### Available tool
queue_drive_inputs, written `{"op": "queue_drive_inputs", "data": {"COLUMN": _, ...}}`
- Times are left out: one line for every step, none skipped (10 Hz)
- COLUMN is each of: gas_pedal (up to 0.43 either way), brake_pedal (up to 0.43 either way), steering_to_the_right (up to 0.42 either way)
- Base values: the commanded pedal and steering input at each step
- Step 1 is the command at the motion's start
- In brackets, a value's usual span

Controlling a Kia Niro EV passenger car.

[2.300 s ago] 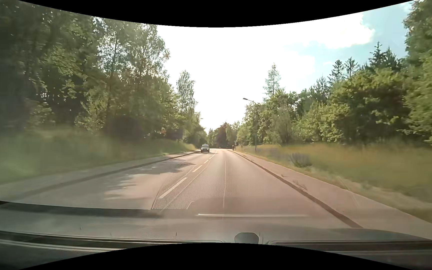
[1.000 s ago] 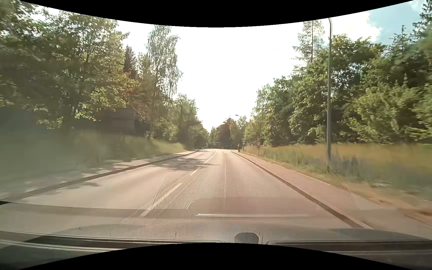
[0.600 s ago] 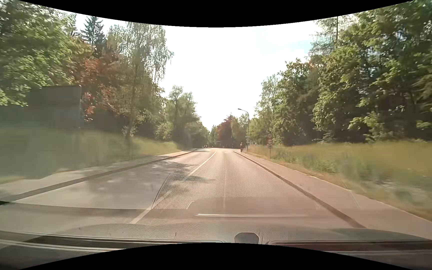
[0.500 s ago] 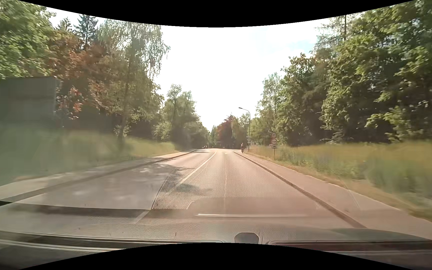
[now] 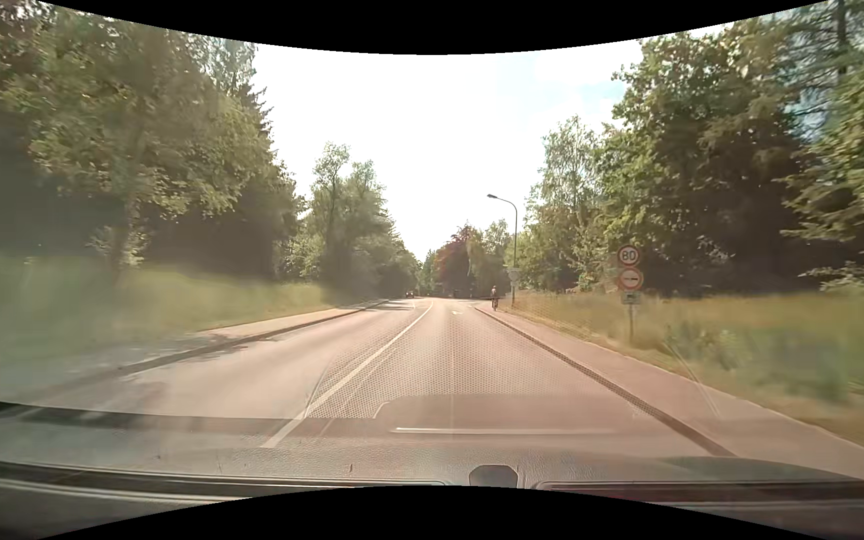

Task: Follow the waypoints while adhering to traffic rules and regulations

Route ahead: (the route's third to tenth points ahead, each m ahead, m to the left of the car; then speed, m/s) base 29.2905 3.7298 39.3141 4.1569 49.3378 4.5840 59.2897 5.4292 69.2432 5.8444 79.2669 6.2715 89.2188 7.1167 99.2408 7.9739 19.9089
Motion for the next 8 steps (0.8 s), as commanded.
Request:
{"op": "queue_drive_inputs", "data": {"gas_pedal": 0.130, "brake_pedal": 0.006, "steering_to_the_right": -0.005}}
{"op": "queue_drive_inputs", "data": {"gas_pedal": 0.130, "brake_pedal": 0.006, "steering_to_the_right": -0.005}}
{"op": "queue_drive_inputs", "data": {"gas_pedal": 0.130, "brake_pedal": 0.006, "steering_to_the_right": -0.005}}
{"op": "queue_drive_inputs", "data": {"gas_pedal": 0.118, "brake_pedal": 0.006, "steering_to_the_right": -0.005}}
{"op": "queue_drive_inputs", "data": {"gas_pedal": 0.118, "brake_pedal": 0.006, "steering_to_the_right": -0.005}}
{"op": "queue_drive_inputs", "data": {"gas_pedal": 0.118, "brake_pedal": 0.006, "steering_to_the_right": -0.005}}
{"op": "queue_drive_inputs", "data": {"gas_pedal": 0.118, "brake_pedal": 0.006, "steering_to_the_right": -0.005}}
{"op": "queue_drive_inputs", "data": {"gas_pedal": 0.118, "brake_pedal": 0.006, "steering_to_the_right": -0.005}}
